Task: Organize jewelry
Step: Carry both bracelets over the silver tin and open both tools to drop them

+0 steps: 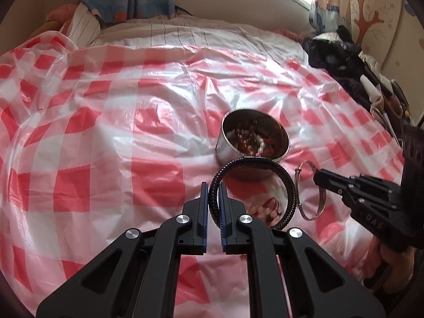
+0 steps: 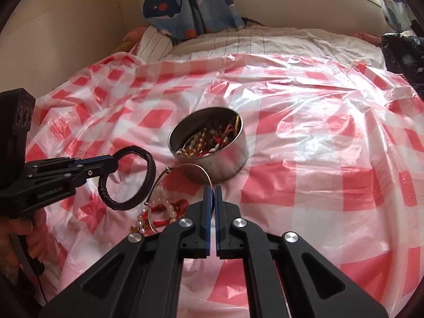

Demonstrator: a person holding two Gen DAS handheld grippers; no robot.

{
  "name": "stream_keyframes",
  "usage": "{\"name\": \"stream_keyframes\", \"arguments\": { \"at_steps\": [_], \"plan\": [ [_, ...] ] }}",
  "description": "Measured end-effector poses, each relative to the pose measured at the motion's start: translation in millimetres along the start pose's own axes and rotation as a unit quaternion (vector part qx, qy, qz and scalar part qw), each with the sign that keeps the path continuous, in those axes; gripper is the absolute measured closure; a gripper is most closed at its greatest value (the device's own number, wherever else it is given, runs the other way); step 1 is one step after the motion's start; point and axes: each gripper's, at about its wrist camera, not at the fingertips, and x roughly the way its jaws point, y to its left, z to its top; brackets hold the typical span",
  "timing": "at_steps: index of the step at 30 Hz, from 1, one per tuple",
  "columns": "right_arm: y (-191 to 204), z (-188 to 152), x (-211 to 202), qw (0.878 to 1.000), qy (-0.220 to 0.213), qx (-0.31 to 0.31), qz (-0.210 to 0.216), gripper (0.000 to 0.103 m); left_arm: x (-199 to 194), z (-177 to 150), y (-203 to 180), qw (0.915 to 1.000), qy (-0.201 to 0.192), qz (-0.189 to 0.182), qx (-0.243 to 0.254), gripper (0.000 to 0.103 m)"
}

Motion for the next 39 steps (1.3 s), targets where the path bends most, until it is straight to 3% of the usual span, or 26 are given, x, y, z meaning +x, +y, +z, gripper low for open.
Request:
{"name": "stream_keyframes", "arguments": {
  "at_steps": [9,22,26,31,39],
  "plan": [
    [-15,38,-2,0.999,-0.034,0.019,-0.013,0.1,13,37,-16,0.9995,-0.029,-0.001,-0.01,0.096],
    [-27,64,13,0.999,-0.039,0.022,-0.023,0.1,63,62,-39,0.9999,-0.006,-0.001,0.015,0.096],
    [-20,71,25,0.999,-0.032,0.01,-0.021,0.1,81,60,-38,0.9995,0.016,0.014,0.023,0.096],
    [-15,74,47,1.0,-0.011,0.002,-0.018,0.1,67,59,-31,0.9992,0.0,0.033,0.023,0.096],
    [-12,65,74,0.999,0.028,-0.005,-0.036,0.099,50,59,-22,0.9993,-0.01,0.034,0.01,0.095]
  ]
}}
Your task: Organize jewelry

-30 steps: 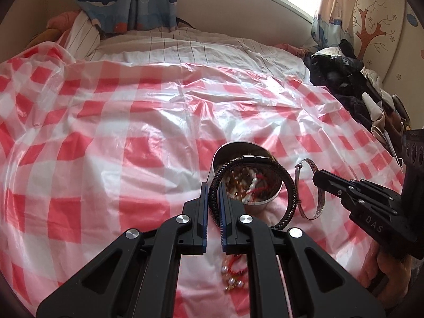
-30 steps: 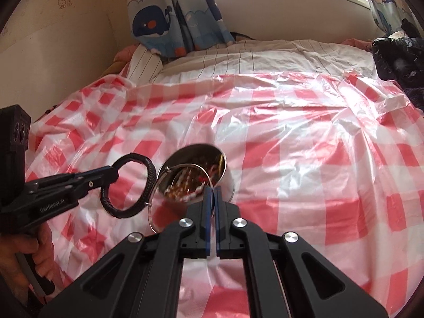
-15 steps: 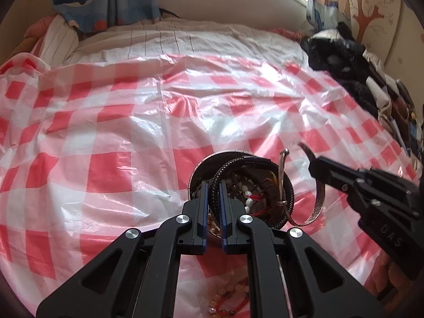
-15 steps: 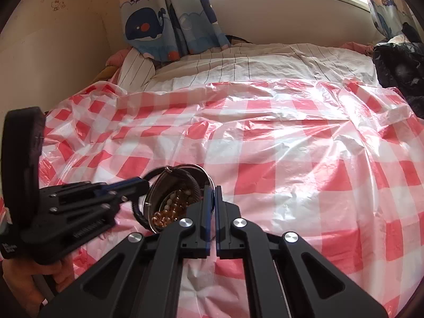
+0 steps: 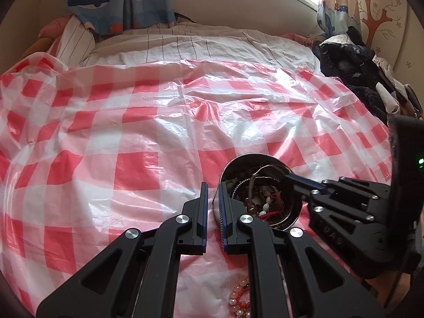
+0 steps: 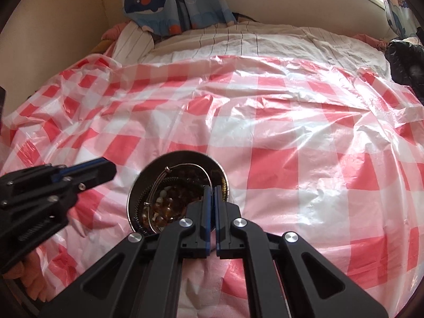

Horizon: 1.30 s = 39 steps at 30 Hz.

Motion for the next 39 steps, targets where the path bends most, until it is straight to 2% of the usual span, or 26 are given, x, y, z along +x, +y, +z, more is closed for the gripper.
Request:
{"name": "stream_keyframes", "arguments": {
  "at_steps": [8,9,12,17,19,23,25,28,33,39],
  "plan": [
    [6,-2,-15,1.0,-0.014,0.0,0.002,0.098,-19,-7,-6,0.9992,-0.006,0.03,0.025,0.091],
    [5,-3,-19,1.0,-0.018,0.001,0.003,0.095,-23,-8,-7,0.999,-0.008,0.033,0.029,0.09],
    [5,-10,-35,1.0,-0.029,0.0,0.005,0.072,-35,-15,-9,0.9984,-0.008,0.039,0.04,0.087],
    [5,-36,-62,0.999,-0.032,-0.002,0.008,0.071,-51,-37,-12,0.9974,0.004,0.04,0.06,0.078],
    [3,-51,-70,1.0,-0.027,0.0,0.01,0.063,-55,-52,-10,0.9971,0.014,0.036,0.065,0.073],
    [-9,-82,-74,0.999,-0.003,0.027,0.024,0.062,-52,-85,-4,0.997,0.045,0.012,0.061,0.067],
    [-12,-85,-73,0.998,0.001,0.042,0.038,0.059,-47,-90,-2,0.9969,0.057,0.002,0.054,0.066],
    [-10,-83,-70,0.998,0.0,0.045,0.048,0.054,-50,-86,-7,0.9969,0.048,-0.003,0.063,0.061],
    [-2,-87,-59,0.998,0.02,0.036,0.053,0.053,-48,-87,-17,0.994,0.049,0.022,0.096,0.056],
    [22,-93,-52,0.997,0.037,-0.006,0.074,0.053,-50,-81,-2,0.9962,0.045,0.028,0.069,0.055]
  ]
}}
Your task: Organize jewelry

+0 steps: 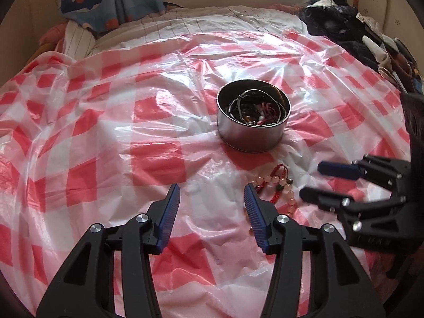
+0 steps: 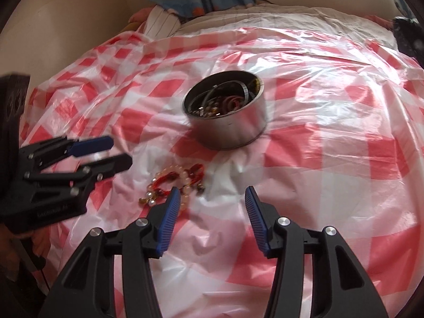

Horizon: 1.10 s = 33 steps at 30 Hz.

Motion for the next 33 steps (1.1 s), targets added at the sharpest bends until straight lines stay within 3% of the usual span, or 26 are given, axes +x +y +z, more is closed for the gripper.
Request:
{"name": "stream_keyframes", "arguments": {
  "at_steps": [6,10,15,19,21,26,30,33],
  "plan": [
    [14,-5,11,0.999,0.015,-0.029,-0.011,0.053,6,-4,-13,0.9993,0.012,-0.021,0.027,0.055],
    [4,-1,5,0.999,-0.003,-0.018,-0.046,0.052,12,-10,-26,0.9975,0.034,-0.027,0.057,0.055],
    [-1,16,10,0.998,-0.033,-0.003,-0.05,0.051,18,-15,-31,0.996,0.05,-0.026,0.07,0.055],
    [6,23,35,0.997,-0.001,-0.021,-0.073,0.051,16,-14,-24,0.9964,0.046,-0.008,0.071,0.055],
    [9,21,35,0.992,0.014,-0.047,-0.115,0.051,14,-12,-19,0.9967,0.044,0.0,0.068,0.054],
    [10,9,25,0.981,0.059,-0.098,-0.159,0.045,14,-9,-17,0.9975,0.035,0.001,0.061,0.053],
    [0,2,19,0.98,0.081,-0.107,-0.147,0.042,18,-10,-34,0.9961,0.032,-0.024,0.079,0.051],
    [2,-1,19,0.981,0.085,-0.116,-0.133,0.042,28,-13,-48,0.9937,0.046,-0.022,0.1,0.049]
  ]
}}
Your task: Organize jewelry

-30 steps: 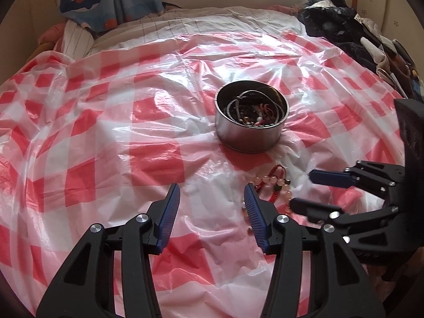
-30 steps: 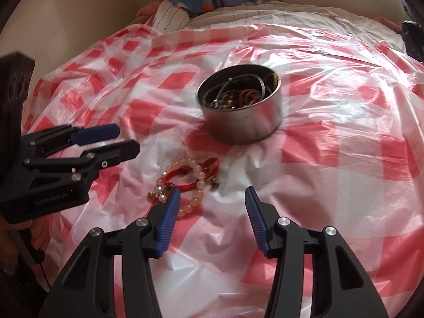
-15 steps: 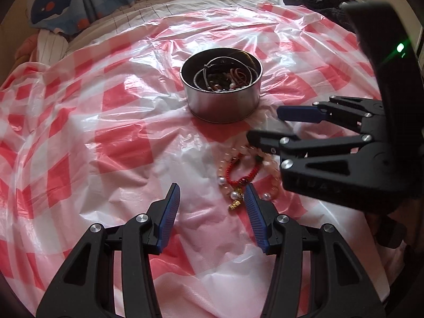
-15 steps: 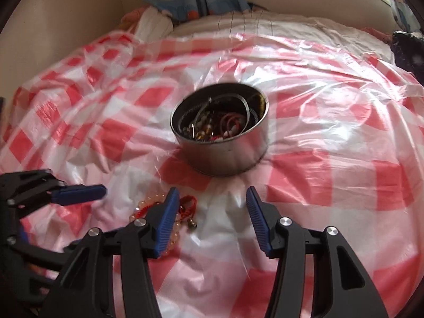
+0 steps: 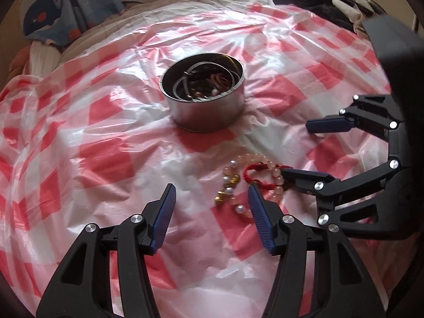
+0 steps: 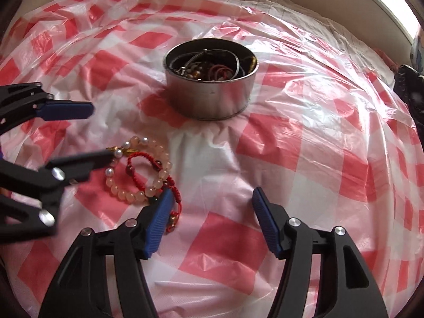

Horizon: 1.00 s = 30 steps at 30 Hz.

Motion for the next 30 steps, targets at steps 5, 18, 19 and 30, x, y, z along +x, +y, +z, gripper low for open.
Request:
{"name": "stream_keyframes", "arguments": {
  "at_steps": [5,18,19,30],
  "plan": [
    [6,-3,1,1.0,0.012,-0.022,-0.009,0.042,9,-2,2,0.9966,0.016,0.078,0.021,0.048],
    [-8,-12,-25,0.995,-0.018,-0.007,0.097,0.039,-7,3,6,0.9966,-0.026,0.071,0.032,0.048],
    [-5,-11,-25,0.994,-0.023,-0.007,0.108,0.039,-4,3,4,0.9966,-0.021,0.07,0.038,0.048],
    [-7,-9,-14,0.99,-0.02,0.03,0.134,0.087,-3,-2,20,0.9997,0.006,0.021,-0.01,0.096]
  ]
}}
